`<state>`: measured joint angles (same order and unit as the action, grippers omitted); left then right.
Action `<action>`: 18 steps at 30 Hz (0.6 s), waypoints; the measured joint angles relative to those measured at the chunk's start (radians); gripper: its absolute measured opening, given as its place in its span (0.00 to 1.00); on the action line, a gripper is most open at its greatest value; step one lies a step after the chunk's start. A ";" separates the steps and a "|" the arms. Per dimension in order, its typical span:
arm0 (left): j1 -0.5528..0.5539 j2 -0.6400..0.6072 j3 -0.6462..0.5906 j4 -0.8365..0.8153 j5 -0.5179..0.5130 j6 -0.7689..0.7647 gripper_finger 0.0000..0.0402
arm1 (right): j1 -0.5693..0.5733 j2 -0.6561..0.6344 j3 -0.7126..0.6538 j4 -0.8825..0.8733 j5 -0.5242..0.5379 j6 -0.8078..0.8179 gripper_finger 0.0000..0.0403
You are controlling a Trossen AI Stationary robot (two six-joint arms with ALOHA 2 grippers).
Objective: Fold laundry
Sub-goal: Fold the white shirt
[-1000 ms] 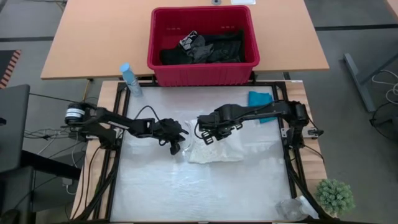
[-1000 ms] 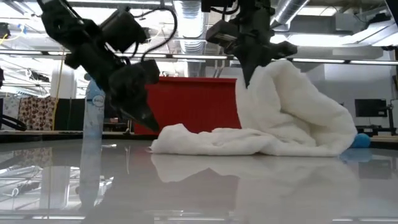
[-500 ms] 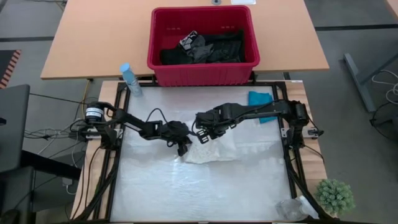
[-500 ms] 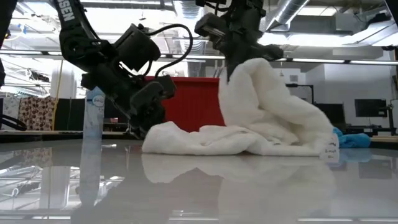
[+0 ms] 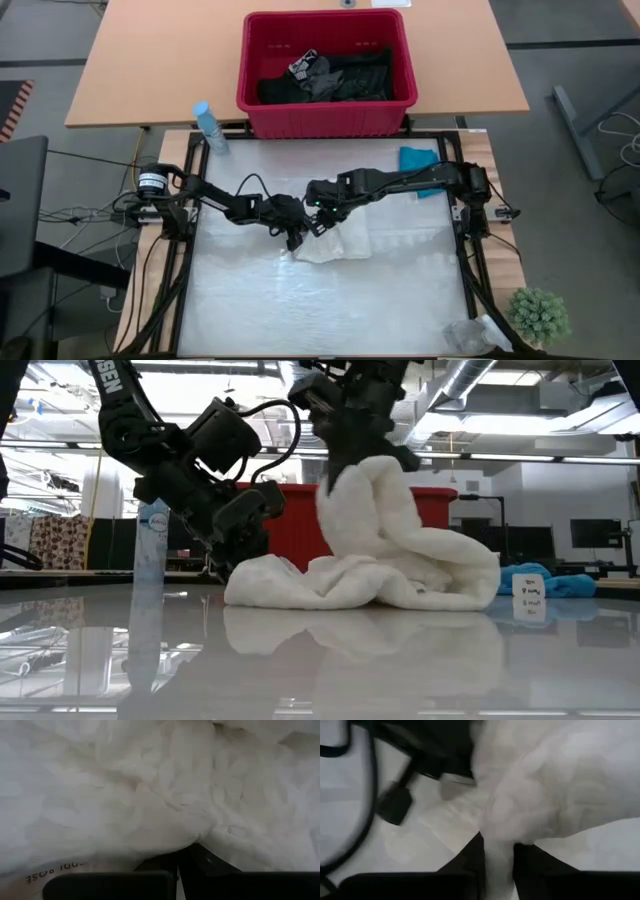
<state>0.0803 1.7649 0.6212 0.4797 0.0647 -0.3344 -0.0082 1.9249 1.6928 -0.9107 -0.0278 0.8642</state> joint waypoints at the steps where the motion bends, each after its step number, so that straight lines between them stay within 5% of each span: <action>1: 0.000 0.000 0.000 0.000 0.000 0.000 0.00 | 0.001 0.007 0.000 0.033 -0.008 -0.010 0.29; 18: 0.001 -0.025 0.002 -0.070 0.006 -0.009 0.00 | 0.005 0.002 0.000 0.127 -0.017 -0.099 0.55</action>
<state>0.0817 1.7397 0.6235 0.4097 0.0703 -0.3436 -0.0036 1.9272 1.6925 -0.7838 -0.0444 0.7653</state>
